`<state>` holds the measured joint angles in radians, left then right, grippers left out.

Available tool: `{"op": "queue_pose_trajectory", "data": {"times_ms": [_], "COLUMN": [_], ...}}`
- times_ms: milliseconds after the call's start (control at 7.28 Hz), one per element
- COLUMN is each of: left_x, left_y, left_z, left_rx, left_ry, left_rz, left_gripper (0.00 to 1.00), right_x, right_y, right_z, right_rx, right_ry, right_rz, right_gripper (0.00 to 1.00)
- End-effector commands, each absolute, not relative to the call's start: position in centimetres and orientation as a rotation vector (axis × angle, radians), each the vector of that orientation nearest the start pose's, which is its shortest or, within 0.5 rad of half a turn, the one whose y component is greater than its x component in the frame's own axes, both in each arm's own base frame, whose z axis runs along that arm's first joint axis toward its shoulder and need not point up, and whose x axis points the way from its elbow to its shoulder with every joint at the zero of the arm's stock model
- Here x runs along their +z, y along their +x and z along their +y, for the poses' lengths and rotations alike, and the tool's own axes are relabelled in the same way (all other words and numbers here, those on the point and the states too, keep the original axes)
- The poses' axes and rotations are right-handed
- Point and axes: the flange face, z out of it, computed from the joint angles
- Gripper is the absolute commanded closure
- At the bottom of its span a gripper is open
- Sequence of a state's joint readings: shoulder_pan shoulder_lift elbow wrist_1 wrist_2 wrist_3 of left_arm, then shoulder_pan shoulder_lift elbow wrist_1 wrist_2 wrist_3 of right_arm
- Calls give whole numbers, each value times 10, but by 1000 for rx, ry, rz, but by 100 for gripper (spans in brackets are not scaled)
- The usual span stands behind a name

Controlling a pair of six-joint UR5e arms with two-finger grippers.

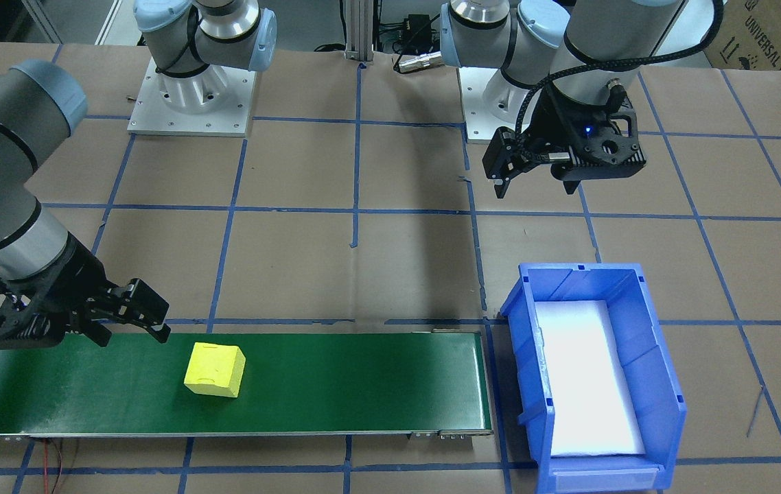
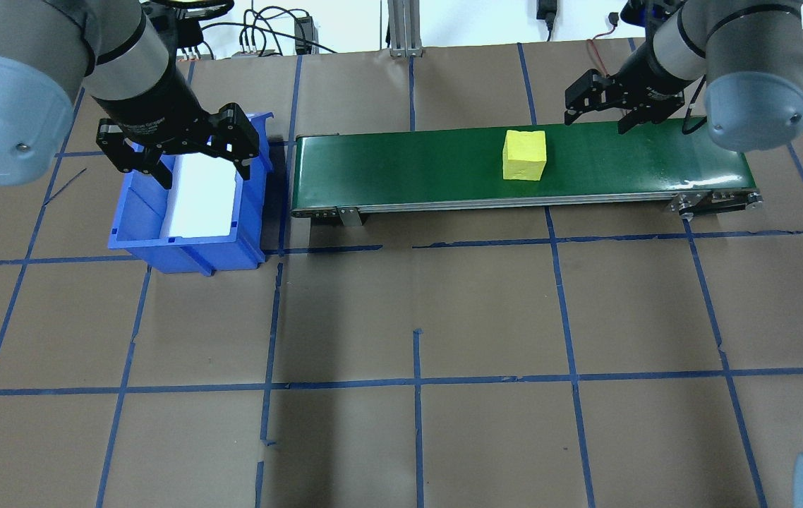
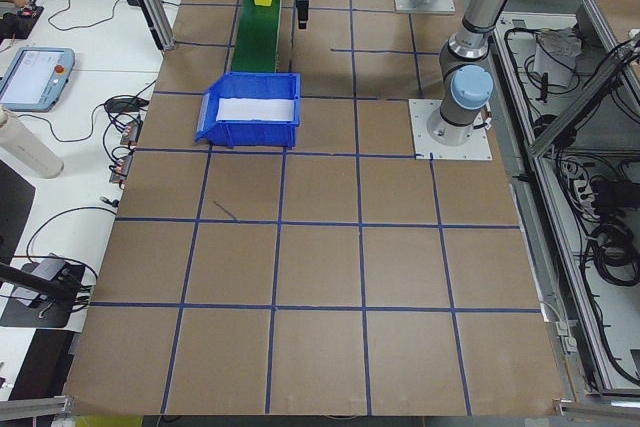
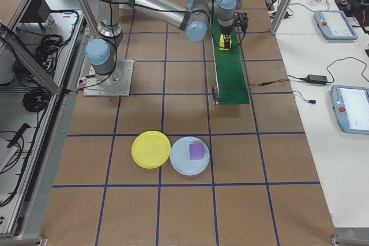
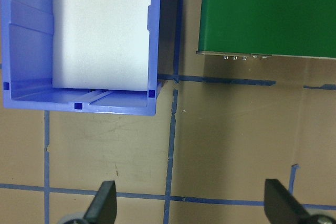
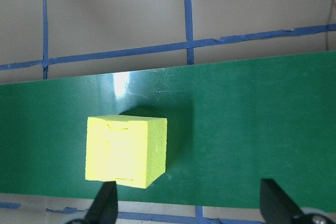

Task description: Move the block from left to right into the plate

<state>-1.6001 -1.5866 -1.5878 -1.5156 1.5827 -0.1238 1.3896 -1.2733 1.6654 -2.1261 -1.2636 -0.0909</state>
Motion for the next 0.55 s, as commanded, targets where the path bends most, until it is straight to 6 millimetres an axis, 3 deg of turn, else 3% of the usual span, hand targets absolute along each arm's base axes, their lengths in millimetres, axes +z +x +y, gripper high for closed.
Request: {"op": "queue_pose_trajectory", "data": {"times_ms": [0, 412], "left_x": [474, 473], "left_y": [-149, -153], "left_z": [-496, -496], "left_rx": [-25, -24], "left_ry": [-171, -177], "left_rz": [3131, 3156], "left_gripper": [0, 0], "right_x": [322, 289], "right_y": [53, 53], "right_z": [-626, -633], "right_rx": [-267, -224], "right_ry": [124, 130], "right_rz": [2826, 2816], "right_gripper": [5, 6]}}
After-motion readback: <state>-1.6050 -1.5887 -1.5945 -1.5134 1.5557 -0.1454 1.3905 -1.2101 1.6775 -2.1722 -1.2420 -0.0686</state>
